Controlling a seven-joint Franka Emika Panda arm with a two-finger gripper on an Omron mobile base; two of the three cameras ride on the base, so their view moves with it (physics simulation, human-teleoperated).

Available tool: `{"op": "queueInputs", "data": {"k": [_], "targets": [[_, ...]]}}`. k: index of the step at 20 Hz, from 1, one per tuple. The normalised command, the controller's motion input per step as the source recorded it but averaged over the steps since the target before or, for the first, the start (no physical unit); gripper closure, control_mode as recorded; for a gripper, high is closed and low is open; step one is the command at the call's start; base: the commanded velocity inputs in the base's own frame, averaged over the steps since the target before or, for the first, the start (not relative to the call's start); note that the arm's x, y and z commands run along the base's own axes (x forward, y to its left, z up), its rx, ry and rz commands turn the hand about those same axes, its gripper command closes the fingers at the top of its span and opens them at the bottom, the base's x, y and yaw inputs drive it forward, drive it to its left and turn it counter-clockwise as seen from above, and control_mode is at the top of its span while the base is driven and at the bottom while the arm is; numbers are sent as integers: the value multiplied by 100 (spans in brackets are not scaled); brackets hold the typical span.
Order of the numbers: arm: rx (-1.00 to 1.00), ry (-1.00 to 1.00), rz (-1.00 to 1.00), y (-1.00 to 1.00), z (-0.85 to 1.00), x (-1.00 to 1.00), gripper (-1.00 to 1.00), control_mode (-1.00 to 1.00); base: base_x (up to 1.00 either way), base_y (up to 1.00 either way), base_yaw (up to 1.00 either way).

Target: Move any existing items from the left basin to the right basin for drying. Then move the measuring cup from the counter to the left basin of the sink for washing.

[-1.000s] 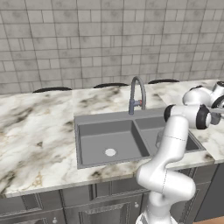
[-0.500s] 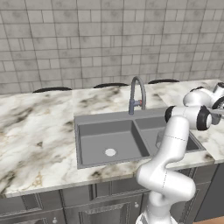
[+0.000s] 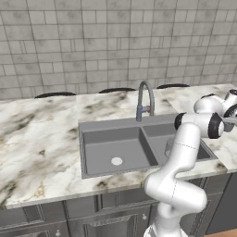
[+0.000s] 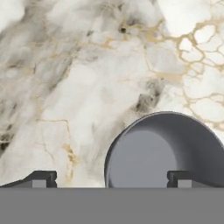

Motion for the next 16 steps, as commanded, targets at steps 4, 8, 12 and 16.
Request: {"op": "queueInputs", "data": {"k": [4, 8, 12, 16], "targets": [[0, 1, 0, 0, -16, 0, -100, -100, 0, 0, 0], [0, 3, 0, 0, -11, 0, 100, -100, 0, 0, 0], [0, 2, 0, 0, -1, 0, 100, -100, 0, 0, 0], [3, 0, 0, 0, -1, -4, 100, -100, 0, 0, 0]]}}
